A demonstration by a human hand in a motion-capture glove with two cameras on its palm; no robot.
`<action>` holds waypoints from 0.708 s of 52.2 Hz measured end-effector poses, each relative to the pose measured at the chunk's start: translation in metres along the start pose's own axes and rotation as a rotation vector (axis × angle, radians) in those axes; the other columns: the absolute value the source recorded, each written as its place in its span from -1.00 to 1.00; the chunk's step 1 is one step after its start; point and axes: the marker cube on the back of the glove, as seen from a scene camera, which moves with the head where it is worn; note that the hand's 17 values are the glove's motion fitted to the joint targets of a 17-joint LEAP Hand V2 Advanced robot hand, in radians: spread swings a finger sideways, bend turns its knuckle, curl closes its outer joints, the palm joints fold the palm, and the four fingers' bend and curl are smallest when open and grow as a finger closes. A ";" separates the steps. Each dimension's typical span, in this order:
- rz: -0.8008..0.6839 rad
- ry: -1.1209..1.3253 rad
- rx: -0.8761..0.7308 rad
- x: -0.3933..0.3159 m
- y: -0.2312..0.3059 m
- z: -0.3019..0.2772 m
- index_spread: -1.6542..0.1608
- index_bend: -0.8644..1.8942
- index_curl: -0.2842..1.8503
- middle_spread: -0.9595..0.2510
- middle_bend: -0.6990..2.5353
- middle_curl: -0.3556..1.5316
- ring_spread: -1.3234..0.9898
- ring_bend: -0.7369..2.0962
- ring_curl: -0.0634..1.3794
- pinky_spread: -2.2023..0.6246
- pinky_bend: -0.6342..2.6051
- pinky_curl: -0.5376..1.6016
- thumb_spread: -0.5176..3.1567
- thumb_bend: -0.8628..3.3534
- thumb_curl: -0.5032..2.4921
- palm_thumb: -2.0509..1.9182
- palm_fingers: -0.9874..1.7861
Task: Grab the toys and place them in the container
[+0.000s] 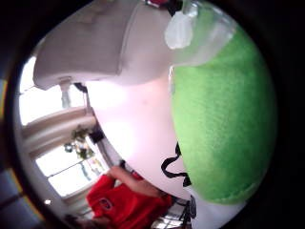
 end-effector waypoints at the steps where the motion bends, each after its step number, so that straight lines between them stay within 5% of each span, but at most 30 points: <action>1: 0.005 -0.004 0.012 0.001 0.000 -0.001 0.36 -0.20 -0.48 0.26 -0.41 -0.34 0.01 -0.01 -0.43 0.50 0.13 -0.17 -0.09 -0.56 -0.39 0.21 -0.11; 7: -0.003 -0.041 0.092 -0.006 0.002 -0.003 0.36 -0.18 -0.46 0.14 -0.34 -0.28 -0.13 0.06 -0.41 0.41 0.10 -0.20 -0.08 -0.53 -0.35 0.29 0.16; 20: 0.042 -0.039 0.221 -0.026 0.008 -0.034 0.35 -0.15 -0.37 -0.02 -0.29 -0.20 -0.27 0.10 -0.34 0.32 0.05 -0.20 -0.21 -0.53 -0.26 0.36 0.32; 37: 0.053 0.058 0.331 -0.083 -0.013 -0.179 0.33 -0.13 -0.25 -0.14 -0.27 -0.11 -0.33 0.09 -0.29 0.28 0.02 -0.18 -0.39 -0.56 -0.17 0.39 0.35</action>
